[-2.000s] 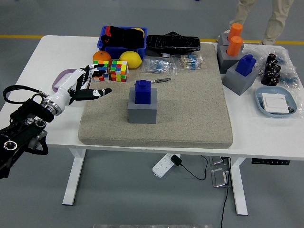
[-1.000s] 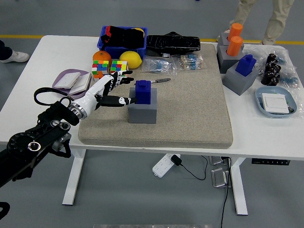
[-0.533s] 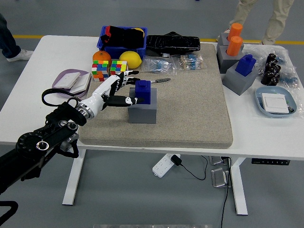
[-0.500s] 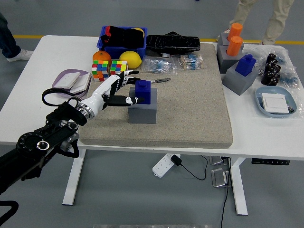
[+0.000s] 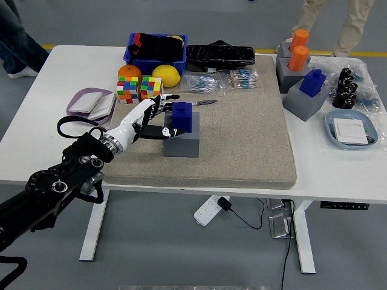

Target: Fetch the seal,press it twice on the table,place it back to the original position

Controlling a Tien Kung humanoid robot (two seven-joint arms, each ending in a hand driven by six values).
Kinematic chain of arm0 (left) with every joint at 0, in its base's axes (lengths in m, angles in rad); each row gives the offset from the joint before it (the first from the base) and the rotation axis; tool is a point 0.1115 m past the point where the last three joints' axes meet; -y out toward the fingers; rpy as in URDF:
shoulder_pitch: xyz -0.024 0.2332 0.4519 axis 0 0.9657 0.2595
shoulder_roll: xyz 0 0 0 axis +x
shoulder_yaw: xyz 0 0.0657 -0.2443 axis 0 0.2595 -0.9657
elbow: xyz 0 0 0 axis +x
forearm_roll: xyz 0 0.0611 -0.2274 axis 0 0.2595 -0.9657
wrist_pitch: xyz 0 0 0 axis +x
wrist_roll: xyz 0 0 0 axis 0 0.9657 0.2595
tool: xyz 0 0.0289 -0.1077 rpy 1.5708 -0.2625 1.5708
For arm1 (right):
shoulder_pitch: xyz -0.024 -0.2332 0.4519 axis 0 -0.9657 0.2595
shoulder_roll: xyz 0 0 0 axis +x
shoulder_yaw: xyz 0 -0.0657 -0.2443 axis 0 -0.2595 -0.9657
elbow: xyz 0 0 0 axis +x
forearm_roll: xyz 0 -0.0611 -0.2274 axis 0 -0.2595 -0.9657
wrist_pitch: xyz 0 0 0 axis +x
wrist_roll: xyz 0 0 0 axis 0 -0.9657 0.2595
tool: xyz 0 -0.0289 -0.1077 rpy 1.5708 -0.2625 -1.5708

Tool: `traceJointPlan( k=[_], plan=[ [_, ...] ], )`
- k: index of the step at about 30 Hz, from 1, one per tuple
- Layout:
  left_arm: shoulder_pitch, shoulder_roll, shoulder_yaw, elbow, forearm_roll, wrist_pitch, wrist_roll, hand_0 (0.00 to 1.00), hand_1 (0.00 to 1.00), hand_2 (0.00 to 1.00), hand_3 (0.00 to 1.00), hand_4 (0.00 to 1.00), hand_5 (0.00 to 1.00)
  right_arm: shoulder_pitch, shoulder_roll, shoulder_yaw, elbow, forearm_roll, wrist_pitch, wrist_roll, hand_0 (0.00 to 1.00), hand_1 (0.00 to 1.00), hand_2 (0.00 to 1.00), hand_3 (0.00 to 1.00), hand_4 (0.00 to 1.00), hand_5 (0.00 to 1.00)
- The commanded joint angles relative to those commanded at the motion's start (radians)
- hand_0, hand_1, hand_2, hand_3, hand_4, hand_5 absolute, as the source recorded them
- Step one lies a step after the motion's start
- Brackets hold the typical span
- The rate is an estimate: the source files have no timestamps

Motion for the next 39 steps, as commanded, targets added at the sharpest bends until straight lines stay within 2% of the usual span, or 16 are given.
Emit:
traceJointPlan(
  k=[21,22,27,28,33,34,39],
  plan=[
    [-0.012,-0.017,0.025,0.020,-0.021,0.010,-0.002,0.911,0.762,0.704,0.819,0.901,0.002,-0.002,0.000,-0.004,-0.001,0.000,0.000,0.000,0.774,0.688,0.686,0.689,0.819,0.575],
    [-0.015,-0.017,0.026,0.022,-0.022,0.011,-0.003,0.898,0.732,0.678,0.796,0.879,0.002,-0.001,0.000,-0.004,-0.001,0.000,-0.001,0.000,0.774,0.688,0.686,0.689,0.821,0.575],
    [-0.026,-0.021,0.030,0.031,-0.031,0.023,-0.007,0.898,0.732,0.678,0.796,0.879,0.002,0.001,0.000,-0.002,0.000,0.000,-0.001,0.001,0.774,0.688,0.686,0.689,0.821,0.575],
    [-0.028,-0.022,0.030,0.033,-0.033,0.024,-0.007,0.890,0.714,0.655,0.766,0.861,0.002,0.001,0.001,-0.002,0.000,0.000,-0.001,0.000,0.775,0.688,0.686,0.689,0.823,0.576],
    [-0.032,-0.024,0.036,0.038,-0.037,0.028,-0.008,0.890,0.714,0.655,0.766,0.861,0.002,0.001,0.001,-0.001,0.000,0.000,-0.001,0.001,0.775,0.688,0.686,0.689,0.823,0.576],
    [-0.033,-0.025,0.038,0.038,-0.036,0.028,-0.009,0.887,0.697,0.634,0.727,0.852,0.002,0.001,0.001,-0.002,0.000,0.000,-0.001,0.001,0.775,0.688,0.686,0.689,0.826,0.576],
    [-0.032,-0.026,0.043,0.043,-0.035,0.026,-0.007,0.887,0.697,0.634,0.727,0.852,0.002,0.001,0.001,-0.001,0.000,-0.001,-0.001,0.001,0.775,0.688,0.686,0.689,0.826,0.576]
  ],
)
